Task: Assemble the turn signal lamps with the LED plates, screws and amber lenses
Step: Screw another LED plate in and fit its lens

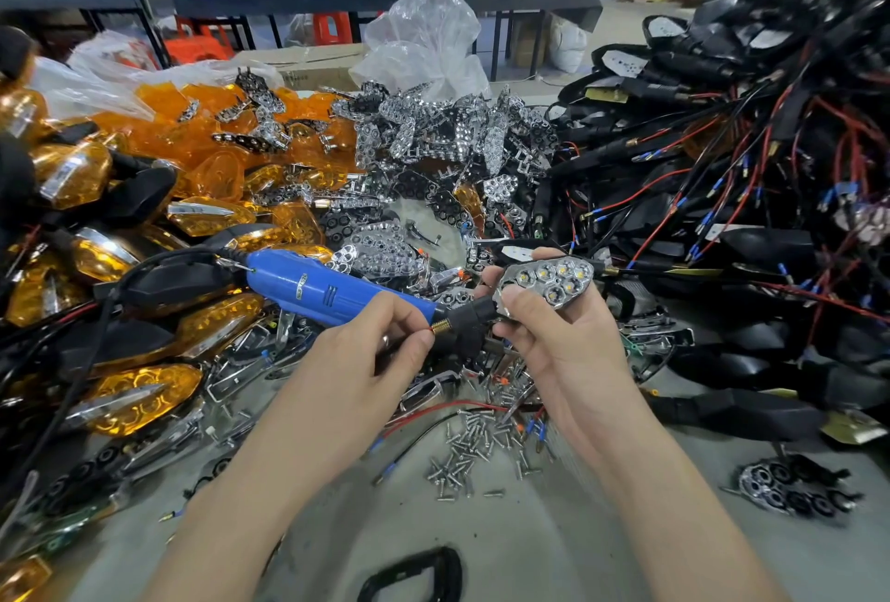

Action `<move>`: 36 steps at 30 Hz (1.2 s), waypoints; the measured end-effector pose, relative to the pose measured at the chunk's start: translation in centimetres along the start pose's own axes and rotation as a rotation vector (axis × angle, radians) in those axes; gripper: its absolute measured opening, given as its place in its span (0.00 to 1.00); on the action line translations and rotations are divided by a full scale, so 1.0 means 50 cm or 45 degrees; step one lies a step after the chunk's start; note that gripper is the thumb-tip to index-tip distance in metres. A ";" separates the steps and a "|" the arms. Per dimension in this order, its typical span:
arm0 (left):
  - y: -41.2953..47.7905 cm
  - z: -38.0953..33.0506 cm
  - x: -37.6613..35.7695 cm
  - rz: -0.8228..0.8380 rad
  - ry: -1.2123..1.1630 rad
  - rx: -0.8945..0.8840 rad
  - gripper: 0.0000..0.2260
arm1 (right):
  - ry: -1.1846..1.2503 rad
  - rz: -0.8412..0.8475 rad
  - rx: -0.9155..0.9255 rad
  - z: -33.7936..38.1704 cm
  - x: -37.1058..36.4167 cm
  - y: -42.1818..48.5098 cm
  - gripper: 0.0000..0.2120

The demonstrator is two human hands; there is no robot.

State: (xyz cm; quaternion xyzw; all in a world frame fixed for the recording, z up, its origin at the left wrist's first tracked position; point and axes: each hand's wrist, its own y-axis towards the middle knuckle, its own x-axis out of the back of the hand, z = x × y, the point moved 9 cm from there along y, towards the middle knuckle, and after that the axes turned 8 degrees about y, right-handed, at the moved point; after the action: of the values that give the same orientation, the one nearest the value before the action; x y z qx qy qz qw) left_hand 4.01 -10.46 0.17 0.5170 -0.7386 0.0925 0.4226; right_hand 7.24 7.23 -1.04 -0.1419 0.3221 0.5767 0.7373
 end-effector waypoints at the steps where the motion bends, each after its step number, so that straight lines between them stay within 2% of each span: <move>1: 0.000 -0.001 0.000 -0.001 0.000 -0.002 0.01 | 0.003 0.002 0.000 0.001 0.000 -0.001 0.16; 19: 0.000 0.007 -0.004 0.027 -0.048 0.081 0.03 | 0.026 -0.009 -0.051 0.000 0.003 -0.001 0.13; 28: 0.000 0.003 -0.007 0.032 -0.070 0.069 0.02 | 0.027 0.004 -0.104 0.000 0.008 0.003 0.13; 33: -0.006 -0.025 -0.021 0.102 -0.250 -0.005 0.07 | 0.011 0.042 -0.119 -0.018 -0.006 -0.002 0.14; 36: -0.004 -0.028 -0.021 0.057 -0.201 0.016 0.05 | -0.043 0.070 -0.157 -0.036 -0.016 -0.007 0.13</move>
State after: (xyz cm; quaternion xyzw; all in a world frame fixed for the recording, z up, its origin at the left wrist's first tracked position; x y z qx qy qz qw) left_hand 5.01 -9.05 0.24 0.5086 -0.7804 0.0655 0.3577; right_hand 6.91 5.46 -1.93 -0.1684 0.2774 0.6177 0.7163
